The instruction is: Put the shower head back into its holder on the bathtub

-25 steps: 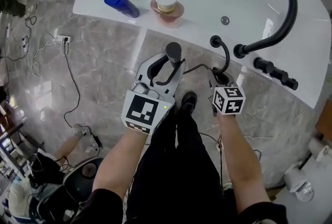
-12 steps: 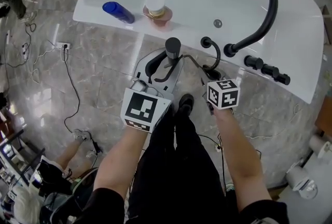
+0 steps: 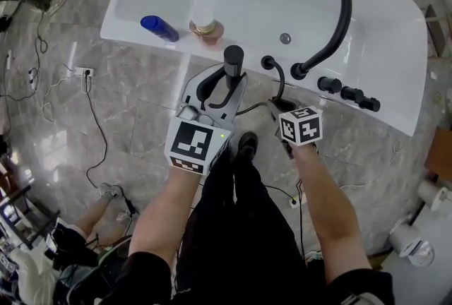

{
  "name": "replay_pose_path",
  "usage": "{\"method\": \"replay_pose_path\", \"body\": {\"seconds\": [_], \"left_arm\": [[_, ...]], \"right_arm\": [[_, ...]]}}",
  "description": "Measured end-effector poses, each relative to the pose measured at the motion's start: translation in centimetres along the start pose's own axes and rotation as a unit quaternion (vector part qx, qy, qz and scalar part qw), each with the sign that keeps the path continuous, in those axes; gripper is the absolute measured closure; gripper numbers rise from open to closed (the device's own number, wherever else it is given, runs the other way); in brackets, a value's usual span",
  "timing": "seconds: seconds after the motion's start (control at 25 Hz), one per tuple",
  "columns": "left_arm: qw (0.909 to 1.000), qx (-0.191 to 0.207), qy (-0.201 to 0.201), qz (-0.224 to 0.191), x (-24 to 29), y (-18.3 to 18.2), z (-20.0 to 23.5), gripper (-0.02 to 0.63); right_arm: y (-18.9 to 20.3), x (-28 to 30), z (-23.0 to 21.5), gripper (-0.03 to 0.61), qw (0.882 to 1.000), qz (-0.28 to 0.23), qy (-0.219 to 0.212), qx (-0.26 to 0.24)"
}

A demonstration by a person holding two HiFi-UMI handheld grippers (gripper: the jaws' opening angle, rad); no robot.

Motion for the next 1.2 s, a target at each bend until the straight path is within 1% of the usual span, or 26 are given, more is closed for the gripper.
{"method": "replay_pose_path", "body": {"seconds": [0.16,0.32,0.4,0.52,0.64,0.72,0.8,0.88,1.04,1.2], "left_arm": [[0.9999,0.003,-0.002,-0.01,-0.7,-2.7,-0.4,0.474],[0.9997,0.012,0.003,-0.023,-1.5,-5.7,-1.1,0.474],[0.9995,0.012,0.004,-0.029,-1.8,-6.6,-1.1,0.474],[0.9993,0.012,0.004,-0.036,-2.3,-7.7,-1.3,0.474],[0.9988,0.018,0.014,-0.043,-2.5,-8.4,-1.9,0.474],[0.9985,0.024,0.021,-0.044,-2.5,-8.3,-2.2,0.474],[0.9983,0.029,0.025,-0.043,-2.3,-7.7,-2.2,0.474],[0.9984,0.025,0.023,-0.047,-2.0,-6.7,-1.9,0.474],[0.999,0.004,0.013,-0.044,-1.5,-4.3,-0.8,0.474],[0.9985,-0.005,0.006,-0.055,-1.5,-3.4,-0.2,0.474]], "right_arm": [[-2.3,-2.0,0.5,0.508,1.0,-0.004,-0.007,0.012],[-3.7,-4.1,-0.1,0.508,0.999,-0.005,-0.001,0.035],[-3.5,-4.5,-0.1,0.508,0.999,0.005,-0.002,0.042],[-1.6,-4.7,-0.2,0.508,0.999,0.022,-0.002,0.049],[-0.1,-4.6,-0.6,0.508,0.998,0.033,0.002,0.054],[-0.2,-4.0,-0.4,0.508,0.998,0.035,0.0,0.046],[-0.9,-2.6,0.2,0.508,0.999,0.033,-0.013,0.033],[-1.9,-0.7,0.8,0.508,0.999,0.027,-0.026,0.027],[-3.6,2.3,1.2,0.508,0.998,0.012,-0.046,0.04],[-5.4,3.0,0.8,0.506,0.996,0.005,-0.053,0.066]]}}
Point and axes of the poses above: the fingertips, and each gripper's own axes: x forward along the fingers, z to its left, y out of its underside, the point moved 4 cm from there along -x, backward along the fingers, and after that the axes turned 1 degree about -x, right-handed, at the moved point
